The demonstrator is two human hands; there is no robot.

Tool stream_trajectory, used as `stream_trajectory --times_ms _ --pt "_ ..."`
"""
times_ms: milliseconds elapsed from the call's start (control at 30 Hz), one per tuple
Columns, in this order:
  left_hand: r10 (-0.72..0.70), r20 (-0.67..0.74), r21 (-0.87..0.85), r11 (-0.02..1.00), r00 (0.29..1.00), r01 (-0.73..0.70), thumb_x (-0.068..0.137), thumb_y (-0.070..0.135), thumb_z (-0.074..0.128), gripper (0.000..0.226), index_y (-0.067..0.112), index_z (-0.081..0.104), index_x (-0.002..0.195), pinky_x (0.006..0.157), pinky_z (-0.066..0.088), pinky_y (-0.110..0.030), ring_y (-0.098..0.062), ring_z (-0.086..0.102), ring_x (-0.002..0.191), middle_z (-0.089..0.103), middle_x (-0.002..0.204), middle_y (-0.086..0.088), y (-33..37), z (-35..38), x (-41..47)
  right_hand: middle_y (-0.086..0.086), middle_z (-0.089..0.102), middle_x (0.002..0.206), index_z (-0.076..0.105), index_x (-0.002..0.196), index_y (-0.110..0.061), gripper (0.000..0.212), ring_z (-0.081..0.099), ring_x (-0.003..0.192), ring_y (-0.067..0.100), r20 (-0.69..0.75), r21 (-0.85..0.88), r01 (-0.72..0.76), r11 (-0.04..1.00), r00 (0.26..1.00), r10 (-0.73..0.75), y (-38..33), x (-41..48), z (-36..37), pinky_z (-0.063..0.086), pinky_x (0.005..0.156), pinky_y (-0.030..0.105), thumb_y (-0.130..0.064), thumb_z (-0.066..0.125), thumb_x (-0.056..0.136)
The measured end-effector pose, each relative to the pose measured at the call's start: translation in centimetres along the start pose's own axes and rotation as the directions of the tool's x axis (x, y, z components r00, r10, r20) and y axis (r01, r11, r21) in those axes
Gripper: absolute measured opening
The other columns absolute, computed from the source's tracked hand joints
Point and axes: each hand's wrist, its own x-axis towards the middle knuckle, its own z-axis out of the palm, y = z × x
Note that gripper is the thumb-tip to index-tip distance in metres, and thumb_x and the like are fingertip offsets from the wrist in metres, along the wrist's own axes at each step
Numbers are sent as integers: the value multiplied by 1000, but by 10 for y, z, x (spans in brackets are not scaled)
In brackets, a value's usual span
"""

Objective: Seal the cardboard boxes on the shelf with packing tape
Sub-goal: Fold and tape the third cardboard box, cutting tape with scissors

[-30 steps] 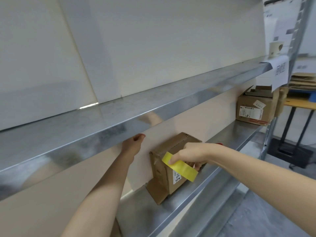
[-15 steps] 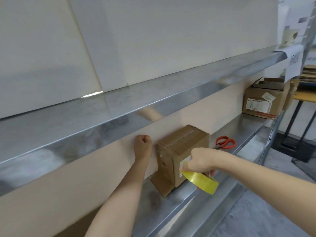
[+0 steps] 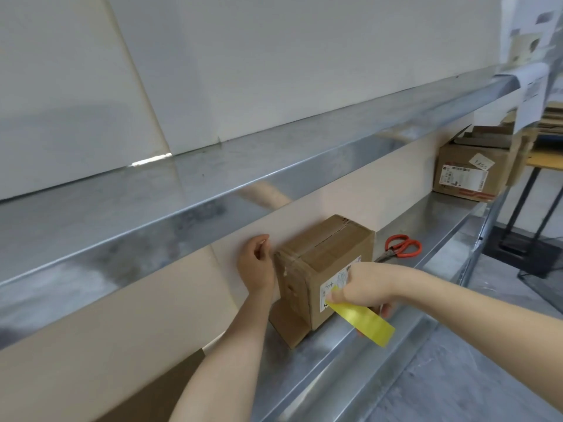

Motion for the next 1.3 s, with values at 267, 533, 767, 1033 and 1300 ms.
stream_trajectory --times_ms 267,533,767,1033,1300 --pt "-26 -52 29 999 998 28 91 6 61 11 12 70 93 77 55 -44 -24 68 80 72 88 -6 -15 5 -7 12 72 75 53 78 -11 39 73 86 27 21 55 -7 998 1000 6 8 12 4 56 65 27 -45 48 95" --pt "-11 -28 -1 1000 1000 11 90 4 62 13 16 69 88 78 54 -42 -26 66 79 70 85 -7 -29 10 -13 0 52 56 43 65 -13 47 57 55 18 -26 -36 21 999 999 -22 24 30 11 58 61 32 -50 51 93" --pt "68 -37 27 997 997 -67 90 0 59 15 12 67 89 76 46 -20 -21 64 82 69 87 -5 -30 15 -17 3 44 60 41 65 -13 50 55 65 25 -40 -57 44 997 998 -47 32 41 15 59 69 37 -53 51 93" --pt "99 -43 83 992 994 -96 88 -6 58 17 10 64 88 71 38 -4 -17 59 77 63 85 3 -30 15 -18 5 42 62 38 64 -15 50 52 65 25 -45 -65 56 996 997 -59 36 44 18 57 70 36 -54 49 93" --pt "4 -136 -3 1000 991 -4 89 4 63 7 9 64 85 64 38 -3 -16 62 70 68 75 -1 -24 13 -22 3 39 58 36 59 -15 54 50 61 22 -69 -86 75 993 994 -81 39 46 10 53 62 28 -54 48 94"
